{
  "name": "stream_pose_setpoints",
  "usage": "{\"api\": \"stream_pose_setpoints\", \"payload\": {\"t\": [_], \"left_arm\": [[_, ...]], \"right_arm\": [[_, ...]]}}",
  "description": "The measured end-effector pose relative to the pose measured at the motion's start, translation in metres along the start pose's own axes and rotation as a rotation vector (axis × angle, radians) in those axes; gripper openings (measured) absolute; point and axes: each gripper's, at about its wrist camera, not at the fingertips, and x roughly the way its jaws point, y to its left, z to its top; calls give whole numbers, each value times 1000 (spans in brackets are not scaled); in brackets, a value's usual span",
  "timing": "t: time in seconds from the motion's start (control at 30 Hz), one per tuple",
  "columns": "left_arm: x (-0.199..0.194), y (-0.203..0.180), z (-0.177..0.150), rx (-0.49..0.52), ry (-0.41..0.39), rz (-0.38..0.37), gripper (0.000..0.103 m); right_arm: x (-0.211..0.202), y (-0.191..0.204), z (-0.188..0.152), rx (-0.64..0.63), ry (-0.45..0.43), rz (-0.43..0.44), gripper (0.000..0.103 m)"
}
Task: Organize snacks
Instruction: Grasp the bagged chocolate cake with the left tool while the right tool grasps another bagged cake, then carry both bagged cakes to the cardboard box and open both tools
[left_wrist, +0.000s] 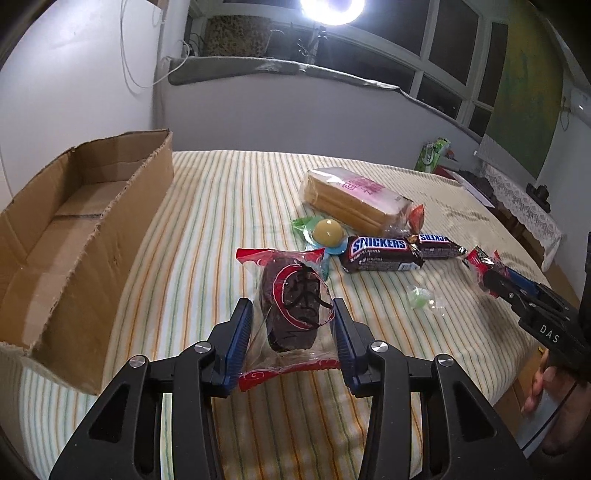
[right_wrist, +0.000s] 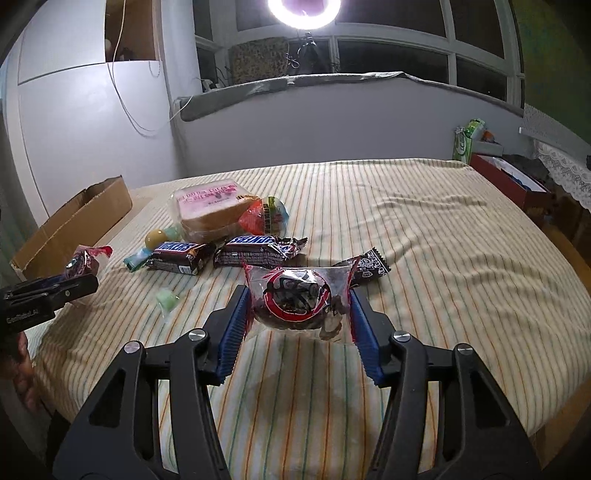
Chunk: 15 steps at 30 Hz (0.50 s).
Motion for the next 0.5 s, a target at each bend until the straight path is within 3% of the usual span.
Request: {"api": "stream_pose_setpoints", "payload": {"t": [0.2,0.4,0.5], "left_arm": [[-22,-8,10,19,-55,-25,41],[-86,-8,48,45,-221,-62,41],[-119,-3,60,57,-296,-82,41]], "right_arm": [[-27,15,19,-22,-58,-13,56],[-93,53,64,-111,-210,-47,56],[-113,71,76,-144,-242,-58,56]]}}
